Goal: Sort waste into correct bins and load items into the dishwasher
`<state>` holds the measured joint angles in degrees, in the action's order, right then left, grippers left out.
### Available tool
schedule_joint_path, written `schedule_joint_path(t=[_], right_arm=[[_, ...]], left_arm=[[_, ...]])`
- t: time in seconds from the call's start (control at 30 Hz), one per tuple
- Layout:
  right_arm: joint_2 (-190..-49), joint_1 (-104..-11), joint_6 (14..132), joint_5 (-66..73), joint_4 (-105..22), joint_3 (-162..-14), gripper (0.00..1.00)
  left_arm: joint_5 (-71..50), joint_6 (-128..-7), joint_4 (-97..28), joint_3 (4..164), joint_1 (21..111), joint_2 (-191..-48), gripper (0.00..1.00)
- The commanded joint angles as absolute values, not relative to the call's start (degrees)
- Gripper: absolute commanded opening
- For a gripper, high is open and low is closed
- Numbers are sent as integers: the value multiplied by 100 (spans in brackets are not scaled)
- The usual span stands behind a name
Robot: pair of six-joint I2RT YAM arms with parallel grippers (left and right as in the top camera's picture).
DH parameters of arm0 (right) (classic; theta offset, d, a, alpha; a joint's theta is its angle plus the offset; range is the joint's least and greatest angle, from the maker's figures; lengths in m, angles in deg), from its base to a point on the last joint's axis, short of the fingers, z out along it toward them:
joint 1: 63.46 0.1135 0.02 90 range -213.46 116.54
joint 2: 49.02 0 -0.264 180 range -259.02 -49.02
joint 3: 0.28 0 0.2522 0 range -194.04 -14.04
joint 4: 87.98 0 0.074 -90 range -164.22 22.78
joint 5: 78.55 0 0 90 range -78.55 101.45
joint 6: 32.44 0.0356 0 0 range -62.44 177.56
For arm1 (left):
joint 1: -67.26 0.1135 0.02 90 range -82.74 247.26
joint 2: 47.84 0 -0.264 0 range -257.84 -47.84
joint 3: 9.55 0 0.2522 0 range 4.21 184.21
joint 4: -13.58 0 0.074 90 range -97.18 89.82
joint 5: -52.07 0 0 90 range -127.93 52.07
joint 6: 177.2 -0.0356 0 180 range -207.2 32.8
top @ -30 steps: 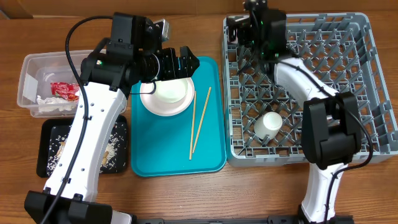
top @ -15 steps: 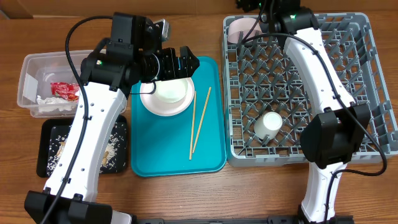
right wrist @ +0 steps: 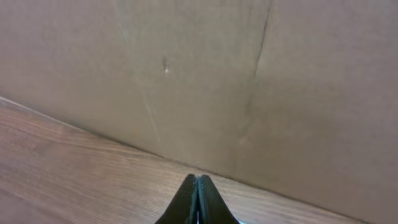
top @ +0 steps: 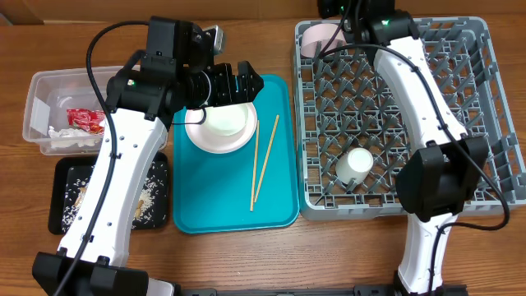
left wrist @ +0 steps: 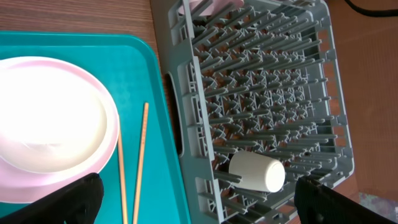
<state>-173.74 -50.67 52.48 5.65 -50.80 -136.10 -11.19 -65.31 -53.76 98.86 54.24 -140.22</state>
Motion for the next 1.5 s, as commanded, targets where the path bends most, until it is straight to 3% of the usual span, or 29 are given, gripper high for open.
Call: schedule_joint_path(t=[0.0, 0.63, 1.47], right_arm=[[-17757, -5036, 5331, 515, -5220, -13663, 4], [-18544, -5036, 5327, 777, -5316, -13665, 4], [-17521, -5091, 5283, 1306, -3456, -13671, 4]], left_arm=[[-1154, -6643, -5371, 10007, 5439, -13967, 100], [-1154, -6643, -5371, 10007, 5439, -13967, 100], [-1154, -6643, -5371, 10007, 5439, -13967, 100]])
